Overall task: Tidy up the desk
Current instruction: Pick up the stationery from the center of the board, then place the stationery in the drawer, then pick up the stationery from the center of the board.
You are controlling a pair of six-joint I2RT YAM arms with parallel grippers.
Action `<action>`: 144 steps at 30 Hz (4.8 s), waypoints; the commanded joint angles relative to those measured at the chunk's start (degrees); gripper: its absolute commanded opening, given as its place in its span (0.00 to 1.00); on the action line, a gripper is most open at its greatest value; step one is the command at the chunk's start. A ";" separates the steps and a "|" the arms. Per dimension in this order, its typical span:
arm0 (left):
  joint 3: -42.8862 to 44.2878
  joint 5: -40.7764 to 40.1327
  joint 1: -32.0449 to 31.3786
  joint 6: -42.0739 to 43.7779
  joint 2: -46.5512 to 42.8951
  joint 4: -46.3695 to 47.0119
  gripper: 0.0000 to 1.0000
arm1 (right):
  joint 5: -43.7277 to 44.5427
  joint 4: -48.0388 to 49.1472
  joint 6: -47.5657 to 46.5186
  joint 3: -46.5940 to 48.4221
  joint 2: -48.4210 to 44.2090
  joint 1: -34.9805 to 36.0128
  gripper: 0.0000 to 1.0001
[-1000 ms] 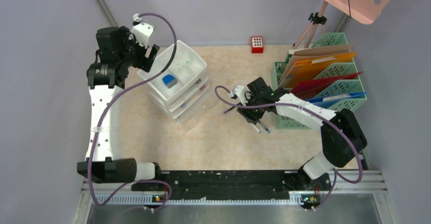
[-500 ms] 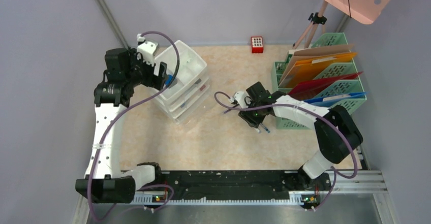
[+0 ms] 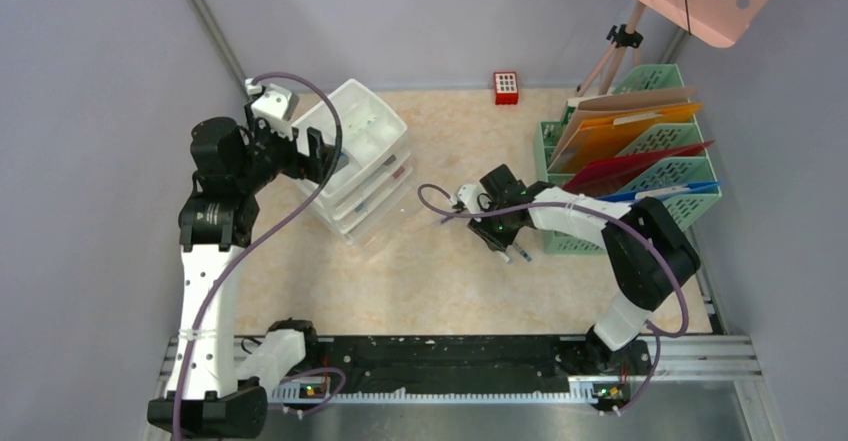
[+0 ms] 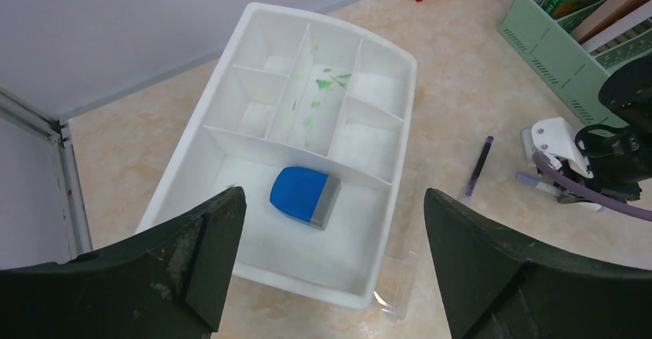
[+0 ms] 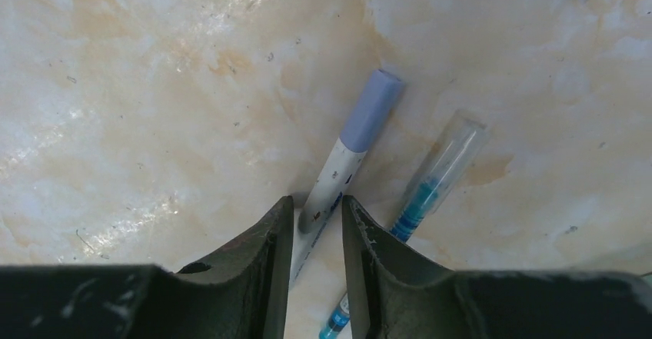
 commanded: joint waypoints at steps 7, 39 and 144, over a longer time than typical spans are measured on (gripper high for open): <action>-0.37 -0.27 -0.10 -1.90 -1.26 3.83 0.91 | -4.91 -4.95 -0.99 5.05 0.78 -0.08 0.08; 5.22 -19.86 1.43 -11.21 -0.65 1.75 0.94 | -3.68 -5.28 -49.43 38.05 11.38 16.09 0.00; 0.58 -16.04 3.48 -9.48 -1.69 4.82 0.95 | -9.36 -18.69 -48.22 32.13 11.31 3.98 0.00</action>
